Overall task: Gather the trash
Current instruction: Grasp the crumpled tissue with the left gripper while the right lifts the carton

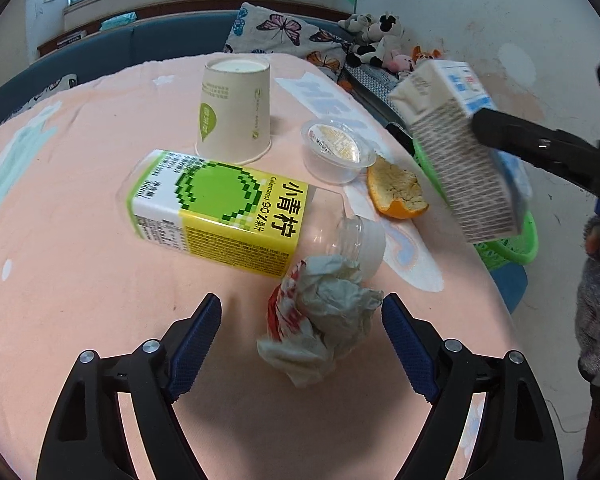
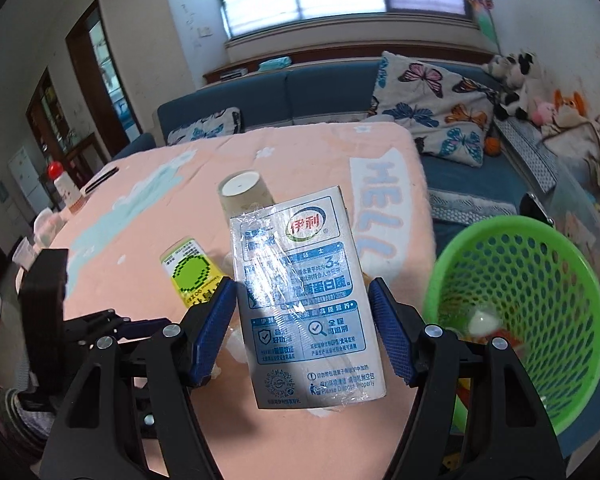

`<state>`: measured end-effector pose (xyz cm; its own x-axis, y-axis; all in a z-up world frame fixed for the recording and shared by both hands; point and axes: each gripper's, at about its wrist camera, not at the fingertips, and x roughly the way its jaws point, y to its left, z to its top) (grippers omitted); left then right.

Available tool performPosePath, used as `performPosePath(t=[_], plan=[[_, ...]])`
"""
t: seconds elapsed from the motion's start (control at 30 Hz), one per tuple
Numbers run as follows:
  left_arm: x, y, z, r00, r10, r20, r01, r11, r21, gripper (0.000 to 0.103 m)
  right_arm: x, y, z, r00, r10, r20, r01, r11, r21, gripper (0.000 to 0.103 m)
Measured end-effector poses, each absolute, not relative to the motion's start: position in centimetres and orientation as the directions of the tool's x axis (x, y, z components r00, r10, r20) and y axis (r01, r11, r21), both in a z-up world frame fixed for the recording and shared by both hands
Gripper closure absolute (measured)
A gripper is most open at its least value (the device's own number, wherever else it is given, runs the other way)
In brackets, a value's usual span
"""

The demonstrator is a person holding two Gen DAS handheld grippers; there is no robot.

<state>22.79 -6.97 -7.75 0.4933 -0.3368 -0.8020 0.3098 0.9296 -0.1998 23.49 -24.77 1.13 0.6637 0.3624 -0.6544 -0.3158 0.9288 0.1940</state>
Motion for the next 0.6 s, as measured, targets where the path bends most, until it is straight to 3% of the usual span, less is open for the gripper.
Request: performPosePath(t=[0.27, 0.6], plan=[[23.0, -7.4, -7.8, 0.488, -0.366, -0.793, 0.329, 0.918, -0.221, 0.053, 22.6, -27.5, 1.3, 0.679, 0.345, -0.648, -0.254, 0.939, 0.233, 0.035], [21.2, -6.8, -6.4, 0.509, -0.357, -0.783, 0.336, 0.92, -0.202, 0.058, 22.2, -31.8, 1.6, 0.717, 0.289, -0.635, -0.165, 0.955, 0.248, 0.035]])
